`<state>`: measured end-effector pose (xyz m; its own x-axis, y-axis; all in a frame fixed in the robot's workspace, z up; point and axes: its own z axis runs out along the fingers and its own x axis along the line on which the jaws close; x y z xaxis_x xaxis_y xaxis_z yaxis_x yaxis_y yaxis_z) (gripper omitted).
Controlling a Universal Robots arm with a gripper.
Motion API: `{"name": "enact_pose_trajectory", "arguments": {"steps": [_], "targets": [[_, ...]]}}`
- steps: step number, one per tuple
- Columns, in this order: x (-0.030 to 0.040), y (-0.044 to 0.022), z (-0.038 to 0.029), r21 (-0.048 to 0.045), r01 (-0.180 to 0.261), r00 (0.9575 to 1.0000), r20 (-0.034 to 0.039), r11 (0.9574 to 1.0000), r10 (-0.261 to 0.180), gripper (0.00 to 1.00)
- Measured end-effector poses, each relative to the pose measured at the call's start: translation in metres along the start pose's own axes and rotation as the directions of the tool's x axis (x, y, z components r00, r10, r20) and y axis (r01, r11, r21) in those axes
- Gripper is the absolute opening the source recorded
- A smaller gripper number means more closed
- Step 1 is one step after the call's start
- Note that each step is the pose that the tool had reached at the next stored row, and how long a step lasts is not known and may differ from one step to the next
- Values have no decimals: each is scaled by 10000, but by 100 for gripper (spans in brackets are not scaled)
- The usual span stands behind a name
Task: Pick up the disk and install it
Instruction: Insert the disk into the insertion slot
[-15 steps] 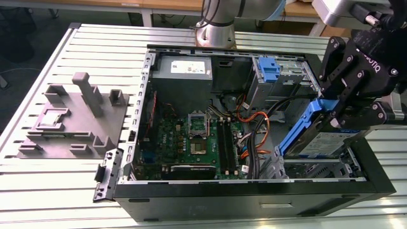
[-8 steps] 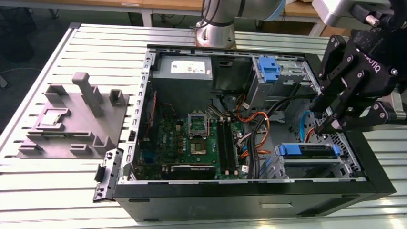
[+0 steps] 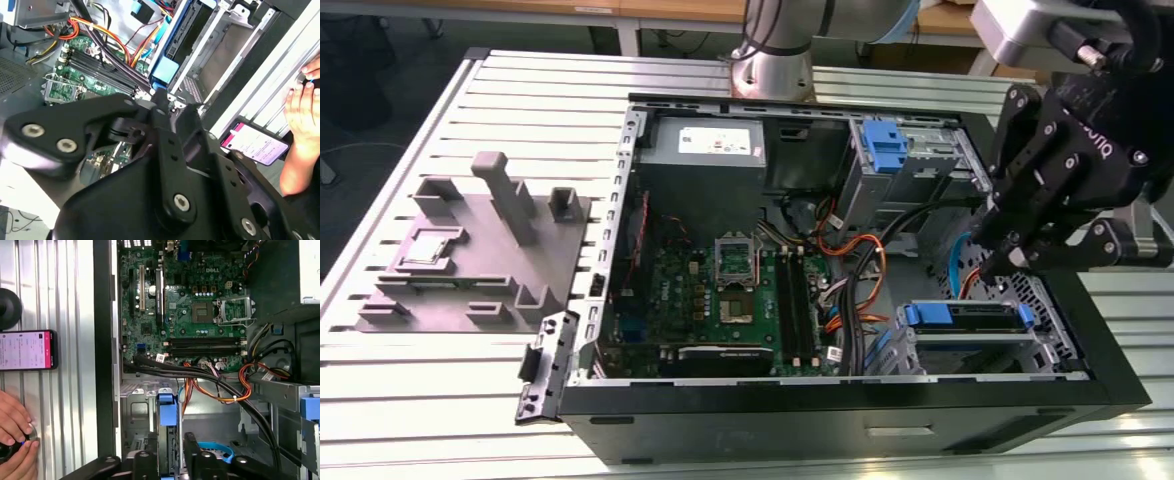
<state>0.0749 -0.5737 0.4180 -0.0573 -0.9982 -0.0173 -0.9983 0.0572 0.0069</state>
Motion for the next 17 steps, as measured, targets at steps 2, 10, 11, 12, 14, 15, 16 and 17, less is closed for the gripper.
{"name": "enact_pose_trajectory", "arguments": {"steps": [2, 10, 11, 12, 14, 15, 16, 17], "targets": [[1, 0, 26, 41, 1, 10000, 2, 10000, -1, 30], [3, -1, 168, 78, 2, 10000, 4, 10000, -2, 10], [3, -1, 186, 78, 2, 10000, 4, 10000, -2, 10], [4, -1, 206, 78, 2, 10000, 5, 10000, -2, 10], [4, -1, 242, 79, 2, 10000, 6, 10000, -2, 10], [4, -2, 260, 78, 3, 10000, 5, 10000, -3, 10], [5, -2, 278, 79, 2, 10000, 5, 10000, -2, 10], [5, -2, 296, 78, 2, 10000, 5, 10000, -2, 10]]}}
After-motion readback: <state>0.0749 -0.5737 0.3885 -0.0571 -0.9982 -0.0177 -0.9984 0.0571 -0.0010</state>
